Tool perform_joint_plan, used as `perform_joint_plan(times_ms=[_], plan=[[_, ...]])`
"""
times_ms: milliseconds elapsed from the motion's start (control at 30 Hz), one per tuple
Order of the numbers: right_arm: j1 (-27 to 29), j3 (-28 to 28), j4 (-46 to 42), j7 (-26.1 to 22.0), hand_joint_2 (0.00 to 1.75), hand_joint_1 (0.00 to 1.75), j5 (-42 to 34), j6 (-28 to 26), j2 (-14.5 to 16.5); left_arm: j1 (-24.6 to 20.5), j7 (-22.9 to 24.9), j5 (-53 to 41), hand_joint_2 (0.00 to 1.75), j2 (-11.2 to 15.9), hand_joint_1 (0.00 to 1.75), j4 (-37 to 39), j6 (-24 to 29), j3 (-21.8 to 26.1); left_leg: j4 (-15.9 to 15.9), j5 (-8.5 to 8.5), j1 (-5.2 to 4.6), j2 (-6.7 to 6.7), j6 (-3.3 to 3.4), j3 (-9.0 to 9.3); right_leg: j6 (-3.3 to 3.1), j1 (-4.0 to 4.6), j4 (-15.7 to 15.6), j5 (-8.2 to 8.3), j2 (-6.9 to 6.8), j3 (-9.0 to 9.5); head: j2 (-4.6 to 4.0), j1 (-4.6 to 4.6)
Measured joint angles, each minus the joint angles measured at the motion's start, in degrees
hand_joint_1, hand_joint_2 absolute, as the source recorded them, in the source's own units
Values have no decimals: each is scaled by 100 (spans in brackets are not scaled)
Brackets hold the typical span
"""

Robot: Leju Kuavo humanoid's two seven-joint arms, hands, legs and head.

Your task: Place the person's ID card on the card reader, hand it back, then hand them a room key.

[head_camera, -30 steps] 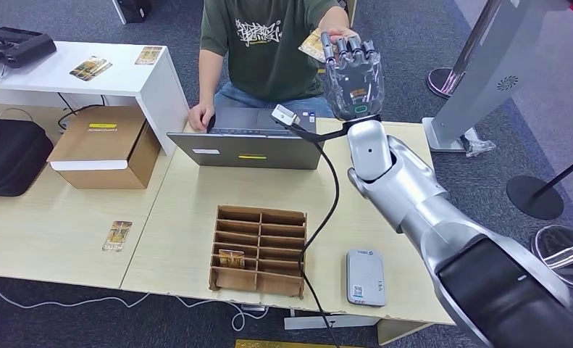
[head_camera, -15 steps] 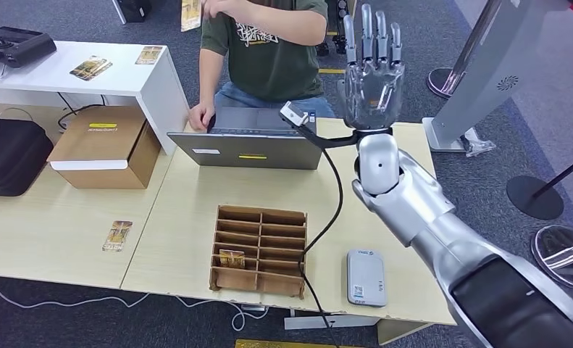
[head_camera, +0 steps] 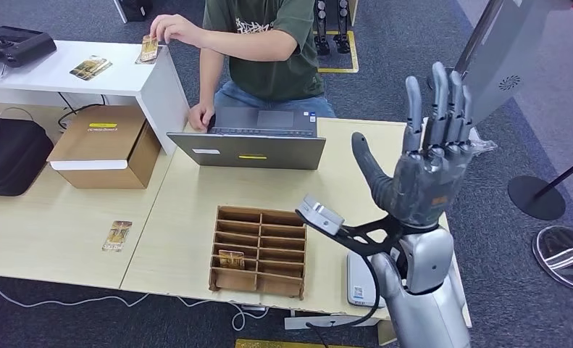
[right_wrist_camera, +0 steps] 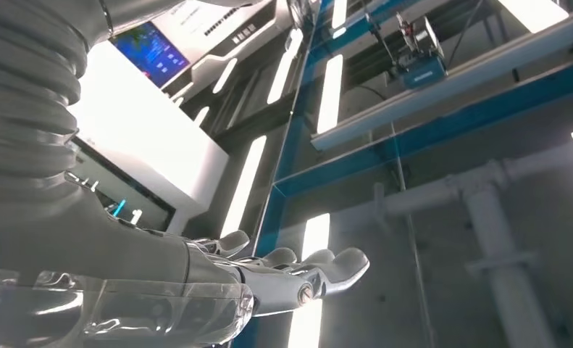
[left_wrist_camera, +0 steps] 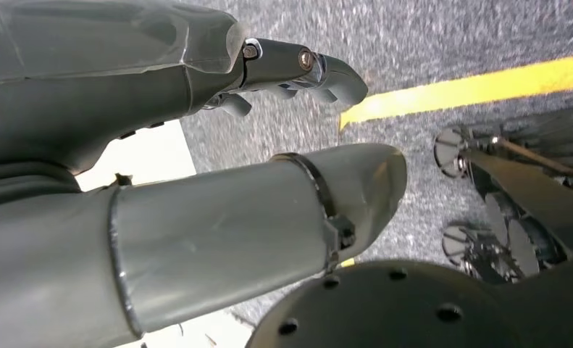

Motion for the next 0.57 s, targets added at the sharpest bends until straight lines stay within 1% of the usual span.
perform_joint_plan(times_ms=[33,67,133,200,367,567], plan=[[246,-249,-187,-305,175,0,-193,1,196,9,-3,34,0,-30,0,-15,-1,33,0,-1,0,0,0,0,1,0,0,-1,0,1,0,0],[473,-479,-359,-506,175,0,-355,1,367,18,-7,61,0,-66,0,-35,-3,66,0,-2,-1,0,1,-1,2,-1,0,-2,-1,1,0,1],[860,-863,-689,-649,175,0,-521,2,625,41,-14,90,0,-140,0,-94,-15,127,0,-3,-3,2,3,-2,5,-3,-1,-4,0,1,0,1],[1140,-1138,-999,-709,175,0,-588,2,772,55,-22,99,0,-210,0,-161,-33,169,0,-5,-7,5,4,-1,6,-6,-1,-3,4,-1,0,1],[1593,-1502,-1714,-797,175,0,-783,3,837,62,-72,112,0,-374,0,-343,-89,254,1,-5,-9,6,5,1,8,-8,-2,-1,6,0,0,2],[1914,-1593,-2337,-879,175,0,-687,4,862,85,-127,115,0,-556,0,-588,-202,292,1,-5,-7,13,4,4,7,-7,-2,-1,15,0,0,1]])
